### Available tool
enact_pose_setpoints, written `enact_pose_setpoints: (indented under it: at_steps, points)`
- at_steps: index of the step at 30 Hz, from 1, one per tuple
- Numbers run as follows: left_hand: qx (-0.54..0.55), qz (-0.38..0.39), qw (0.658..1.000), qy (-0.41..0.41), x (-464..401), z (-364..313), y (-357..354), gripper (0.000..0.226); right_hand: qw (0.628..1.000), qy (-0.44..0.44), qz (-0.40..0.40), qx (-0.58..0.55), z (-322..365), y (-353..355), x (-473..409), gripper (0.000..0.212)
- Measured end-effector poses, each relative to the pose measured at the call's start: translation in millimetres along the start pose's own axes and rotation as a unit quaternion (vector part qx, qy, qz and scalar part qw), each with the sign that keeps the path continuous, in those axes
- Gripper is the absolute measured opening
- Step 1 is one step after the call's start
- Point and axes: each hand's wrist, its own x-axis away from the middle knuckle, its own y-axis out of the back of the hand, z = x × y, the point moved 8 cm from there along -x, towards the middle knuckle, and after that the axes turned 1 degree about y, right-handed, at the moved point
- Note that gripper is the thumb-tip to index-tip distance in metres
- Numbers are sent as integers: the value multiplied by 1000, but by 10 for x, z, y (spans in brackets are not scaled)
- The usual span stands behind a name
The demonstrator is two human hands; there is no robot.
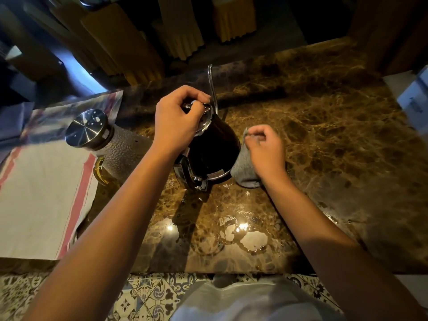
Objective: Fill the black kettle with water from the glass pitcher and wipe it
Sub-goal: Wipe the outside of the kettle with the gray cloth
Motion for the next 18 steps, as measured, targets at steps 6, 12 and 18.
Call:
enact_pose_setpoints:
  at_steps: [6, 12, 18]
  points:
    - [11, -5, 1000, -5, -2, -10, 8, 15, 963, 30, -56, -262, 692, 117, -85, 13]
    - [0, -1, 1000, -6, -2, -13, -2, 15, 988, -2, 12, -154, 329, -243, 143, 15]
    - [-2, 3, 1000, 0, -6, -3, -5, 15, 998, -31, 42, 40, -97, -107, 160, 15]
